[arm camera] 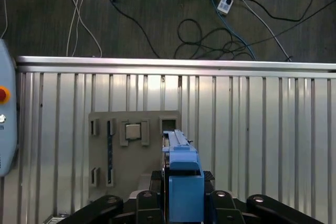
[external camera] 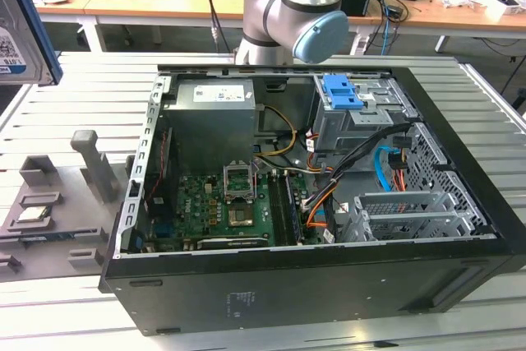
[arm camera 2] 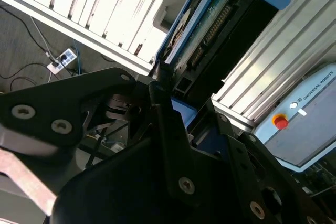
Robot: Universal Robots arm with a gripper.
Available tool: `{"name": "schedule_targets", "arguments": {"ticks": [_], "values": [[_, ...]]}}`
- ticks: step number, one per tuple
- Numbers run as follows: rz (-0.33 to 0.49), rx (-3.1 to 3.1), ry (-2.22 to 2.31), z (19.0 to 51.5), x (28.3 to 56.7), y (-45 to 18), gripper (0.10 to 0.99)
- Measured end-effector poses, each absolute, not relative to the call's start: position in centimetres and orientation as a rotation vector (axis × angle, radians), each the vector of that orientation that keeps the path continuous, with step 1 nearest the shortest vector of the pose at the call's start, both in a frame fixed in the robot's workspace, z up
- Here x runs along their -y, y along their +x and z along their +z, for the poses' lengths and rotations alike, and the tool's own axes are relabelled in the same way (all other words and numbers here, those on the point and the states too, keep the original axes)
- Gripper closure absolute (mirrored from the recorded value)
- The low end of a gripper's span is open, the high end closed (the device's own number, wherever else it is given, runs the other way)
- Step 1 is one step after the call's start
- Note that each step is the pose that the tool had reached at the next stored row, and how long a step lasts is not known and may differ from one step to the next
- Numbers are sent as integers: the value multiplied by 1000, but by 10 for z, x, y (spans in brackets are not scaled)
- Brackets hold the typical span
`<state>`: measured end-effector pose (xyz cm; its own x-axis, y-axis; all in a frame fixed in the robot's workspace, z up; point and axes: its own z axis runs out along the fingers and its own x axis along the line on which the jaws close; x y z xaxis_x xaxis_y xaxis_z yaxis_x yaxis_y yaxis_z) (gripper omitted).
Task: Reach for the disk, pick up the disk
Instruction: 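Pick up the disk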
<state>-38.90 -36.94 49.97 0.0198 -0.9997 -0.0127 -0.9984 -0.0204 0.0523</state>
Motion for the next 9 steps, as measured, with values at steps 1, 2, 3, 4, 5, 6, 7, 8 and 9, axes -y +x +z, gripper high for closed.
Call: {"name": "schedule_targets", "arguments": {"ticks": [1, 2, 3, 4, 5, 6, 7, 8, 9], "values": [[-71, 2178, 2223, 507, 369, -389, 718], [-71, 2178, 2223, 522, 369, -389, 718], [-71, 2178, 2223, 530, 369, -389, 718], [-72, 2178, 2223, 538, 369, -389, 718], [-72, 2178, 2223, 545, 369, -389, 718], [-72, 2178, 2223, 546, 369, -389, 718], [-72, 2178, 2223, 546, 369, -388, 718], [-72, 2178, 2223, 546, 369, -388, 718], [-72, 2178, 2223, 546, 369, -387, 718]]}}
